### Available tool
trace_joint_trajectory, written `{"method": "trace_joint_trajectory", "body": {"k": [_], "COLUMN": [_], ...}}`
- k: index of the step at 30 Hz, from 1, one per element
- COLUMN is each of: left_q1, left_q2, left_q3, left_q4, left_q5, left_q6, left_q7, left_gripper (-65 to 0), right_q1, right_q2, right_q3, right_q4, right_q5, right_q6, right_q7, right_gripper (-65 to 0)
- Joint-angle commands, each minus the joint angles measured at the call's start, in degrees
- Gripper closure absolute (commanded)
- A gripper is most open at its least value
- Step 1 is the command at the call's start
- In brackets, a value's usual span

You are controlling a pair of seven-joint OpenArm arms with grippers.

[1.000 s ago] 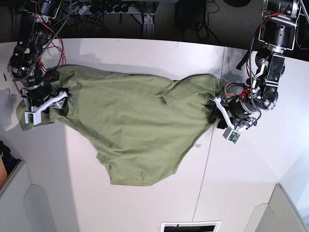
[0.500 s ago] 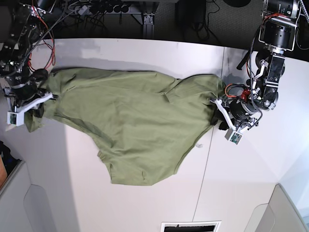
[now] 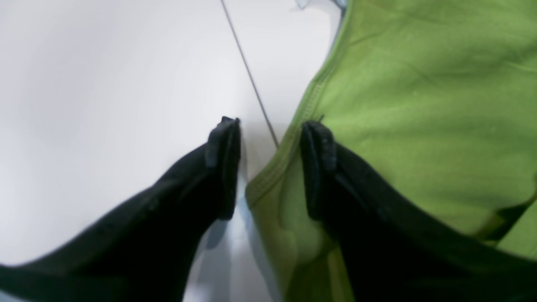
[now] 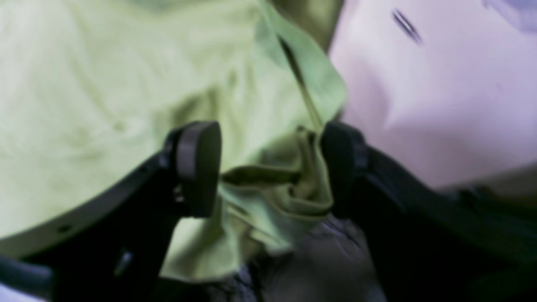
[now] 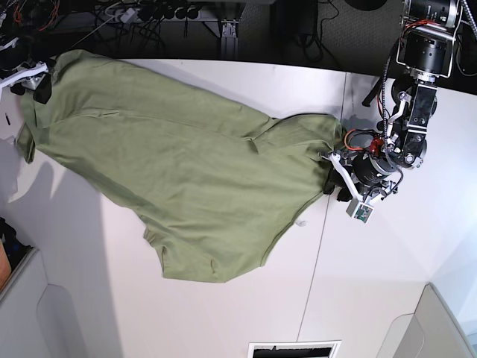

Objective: Layout the t-shirt on the table in an organized manner, then fold the t-shirt properly
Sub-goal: 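Regrasp the shirt edge with the right gripper and drag it outward, then hold the shirt with both grippers and adjust the right gripper's grip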

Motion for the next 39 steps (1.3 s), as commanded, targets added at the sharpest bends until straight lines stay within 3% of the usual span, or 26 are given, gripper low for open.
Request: {"method": "trace_joint_trajectory", "body": {"k": [1, 12, 14, 16, 17, 26, 36, 39], "left_q1": [-0.76, -0.76, -0.76, -0.76, -0.76, -0.33, 0.04, -0.15], "left_q2": [-0.52, -0.52, -0.50, -0.48, -0.48, -0.50, -0.17, -0.15], "left_q3": [-0.22, -0.22, -0.22, -0.22, -0.22, -0.22, -0.22, -0.22], "left_q4": [0.37, 0.39, 0.39, 0.39, 0.39, 0.39, 0.37, 0.35], "left_q5": [-0.02, 0.02, -0.04, -0.07, -0.09, -0.09, 0.26, 1.42], "left_q6": [0.13, 0.13, 0.13, 0.13, 0.11, 0.13, 0.37, 3.02], "left_q7": [0.76, 0.92, 0.92, 0.90, 0.90, 1.92, -1.55, -1.95], "left_gripper": [-27.2, -27.2, -27.2, -27.2, -27.2, -27.2, -27.1, -27.1], "right_q1": [0.66, 12.46, 13.49, 13.62, 13.60, 16.15, 31.41, 36.57], "right_q2": [0.90, 0.92, 0.96, 0.96, 0.96, 2.08, 2.38, 2.36], "right_q3": [0.87, 0.87, -1.16, -4.39, -6.25, -17.22, -18.40, -18.78], "right_q4": [1.42, 3.21, 1.90, -0.48, -1.97, -17.20, -31.06, -34.69], "right_q5": [2.29, 2.56, 0.09, -2.10, -3.32, -13.40, -16.74, -17.35], "right_q6": [1.46, 2.36, 2.32, 2.32, 2.32, 0.81, 0.33, 0.33], "right_q7": [1.60, 1.75, 1.77, 2.58, 3.32, 11.02, 11.89, 12.02], "right_gripper": [-37.6, -35.7, -25.9, -6.6, 0.0, 0.0, 0.0, 0.0]}}
